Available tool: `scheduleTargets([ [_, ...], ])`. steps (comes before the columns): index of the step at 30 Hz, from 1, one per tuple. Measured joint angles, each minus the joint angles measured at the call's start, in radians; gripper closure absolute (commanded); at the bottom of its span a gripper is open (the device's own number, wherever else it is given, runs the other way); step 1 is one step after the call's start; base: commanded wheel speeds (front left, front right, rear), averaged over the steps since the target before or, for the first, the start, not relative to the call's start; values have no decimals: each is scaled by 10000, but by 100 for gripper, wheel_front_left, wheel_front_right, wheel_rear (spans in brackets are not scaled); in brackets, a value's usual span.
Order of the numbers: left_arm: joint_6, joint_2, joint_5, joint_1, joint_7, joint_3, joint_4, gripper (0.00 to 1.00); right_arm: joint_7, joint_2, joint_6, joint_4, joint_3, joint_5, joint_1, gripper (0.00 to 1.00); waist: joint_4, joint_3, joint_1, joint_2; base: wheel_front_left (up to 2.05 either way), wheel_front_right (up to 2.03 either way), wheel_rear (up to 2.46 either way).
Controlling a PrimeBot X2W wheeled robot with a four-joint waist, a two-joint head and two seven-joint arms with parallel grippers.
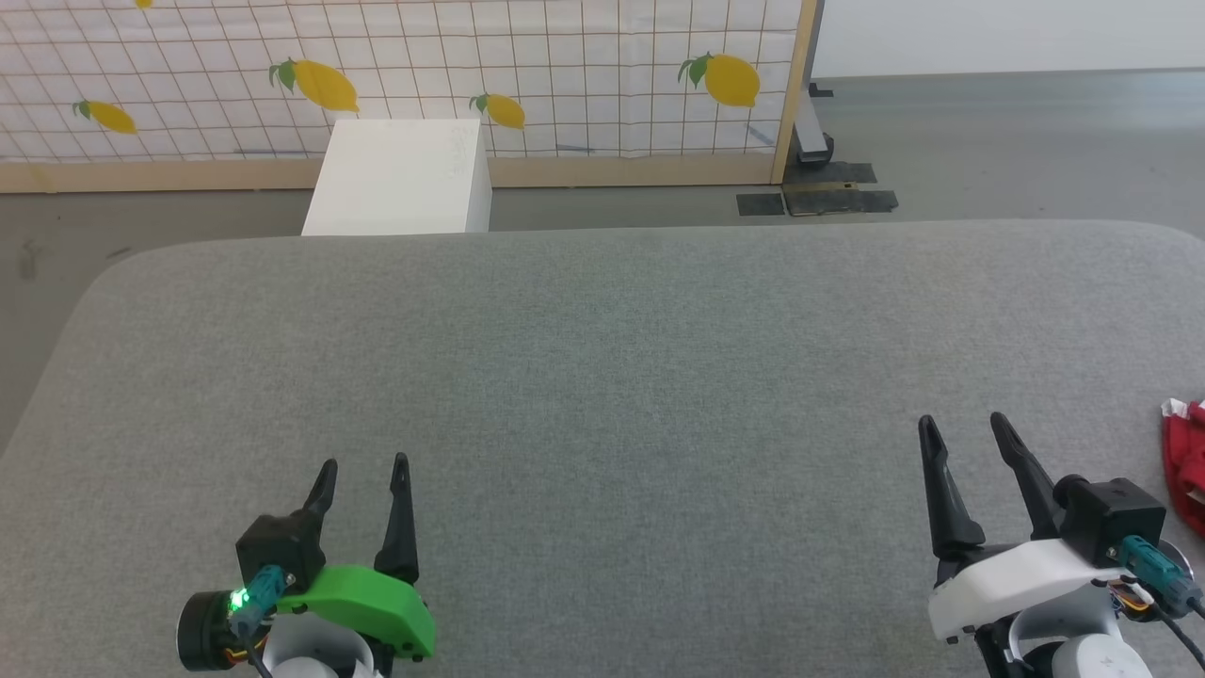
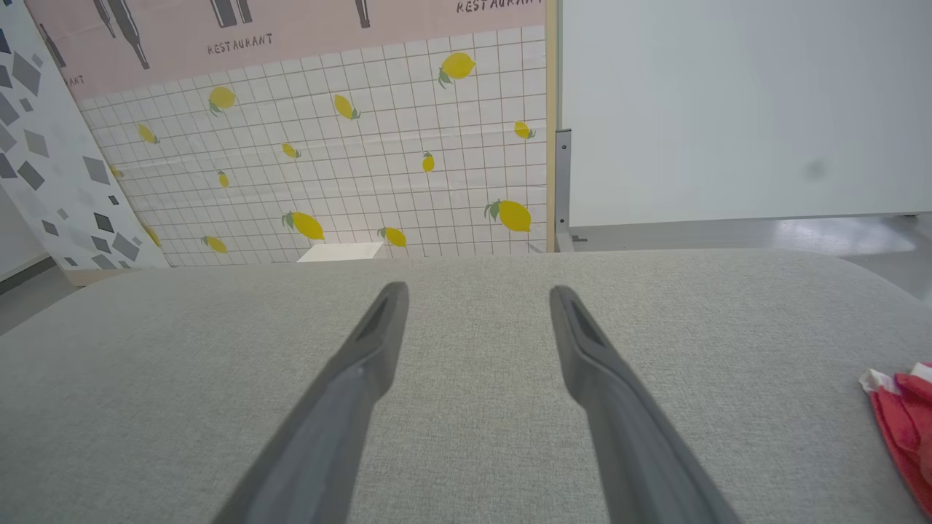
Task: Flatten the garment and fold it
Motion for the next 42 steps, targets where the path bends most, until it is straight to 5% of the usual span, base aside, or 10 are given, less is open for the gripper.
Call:
scheduleTargets([
  [4, 2, 10, 0, -8, -73, -46, 36, 0, 38, -2, 0, 4, 8, 23, 0, 0, -12, 30, 0, 0, 0, 0, 0],
  [5, 0, 10, 0, -8, -71, -54, 38, 100, 38, -2, 0, 4, 8, 44, -1, 100, -13, 33, 0, 0, 0, 0, 0],
  [42, -8, -113, 545, 5, 504, 146, -589, 100, 347, -2, 0, -272, 102, -274, -1, 100, -4, 21, 1, 0, 0, 0, 0],
])
